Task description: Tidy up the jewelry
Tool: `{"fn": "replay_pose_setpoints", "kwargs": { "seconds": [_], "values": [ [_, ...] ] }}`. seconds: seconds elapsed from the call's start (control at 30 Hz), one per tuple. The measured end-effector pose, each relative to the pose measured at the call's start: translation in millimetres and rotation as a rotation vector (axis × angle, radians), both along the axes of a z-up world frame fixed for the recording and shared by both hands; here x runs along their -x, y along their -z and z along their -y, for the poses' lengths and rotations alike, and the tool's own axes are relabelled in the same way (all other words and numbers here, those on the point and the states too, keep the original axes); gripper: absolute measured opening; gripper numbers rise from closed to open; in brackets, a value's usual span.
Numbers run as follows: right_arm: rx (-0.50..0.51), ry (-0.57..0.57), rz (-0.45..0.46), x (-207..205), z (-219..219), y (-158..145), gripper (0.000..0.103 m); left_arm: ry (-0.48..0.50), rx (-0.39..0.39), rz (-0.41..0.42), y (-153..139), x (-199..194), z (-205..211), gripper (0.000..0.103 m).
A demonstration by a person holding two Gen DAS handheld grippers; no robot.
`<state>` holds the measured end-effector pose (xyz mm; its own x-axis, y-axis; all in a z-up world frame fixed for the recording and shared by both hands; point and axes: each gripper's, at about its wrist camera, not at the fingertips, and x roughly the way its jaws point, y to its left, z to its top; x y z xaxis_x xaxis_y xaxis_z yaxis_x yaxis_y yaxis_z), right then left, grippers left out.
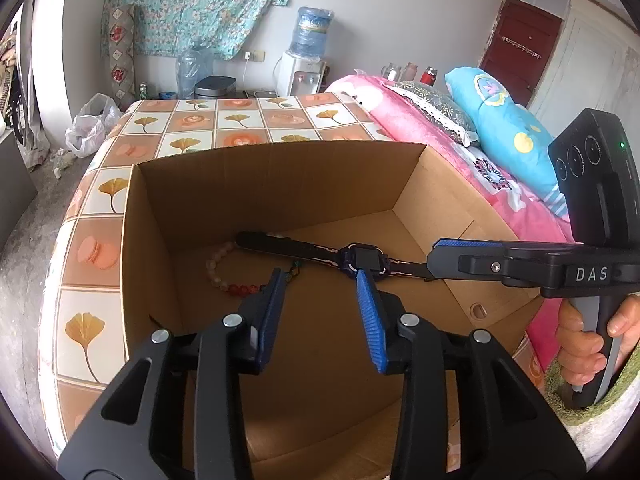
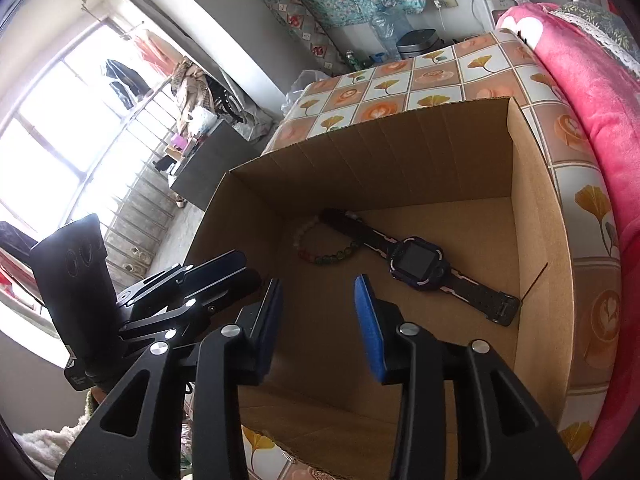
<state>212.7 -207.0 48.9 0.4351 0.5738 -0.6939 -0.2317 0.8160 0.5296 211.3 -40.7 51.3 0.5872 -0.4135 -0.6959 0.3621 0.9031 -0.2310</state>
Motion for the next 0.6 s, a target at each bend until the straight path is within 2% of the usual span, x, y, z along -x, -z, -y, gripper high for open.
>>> {"fn": "replay_pose_setpoints", "kwargs": {
  "seconds": [0.13,0.27,0.47,0.6],
  "values": [
    [0.000,0.013,-0.004,2,2,-4,0.039,-0.007,0.008,0.009,-4,3,-2,0.044],
    [0.006,0.032,0.055,19,6,-20,0.040,-0.006,0.039,0.056,-18,20,-9,0.049],
    [-0.017,0.054,0.174,69,24,-46,0.054,0.033,0.093,0.192,-43,78,-28,0.061],
    [-0.017,0.079,0.238,110,36,-50,0.061,0.068,0.119,0.254,-44,123,-41,0.066]
  ]
}}
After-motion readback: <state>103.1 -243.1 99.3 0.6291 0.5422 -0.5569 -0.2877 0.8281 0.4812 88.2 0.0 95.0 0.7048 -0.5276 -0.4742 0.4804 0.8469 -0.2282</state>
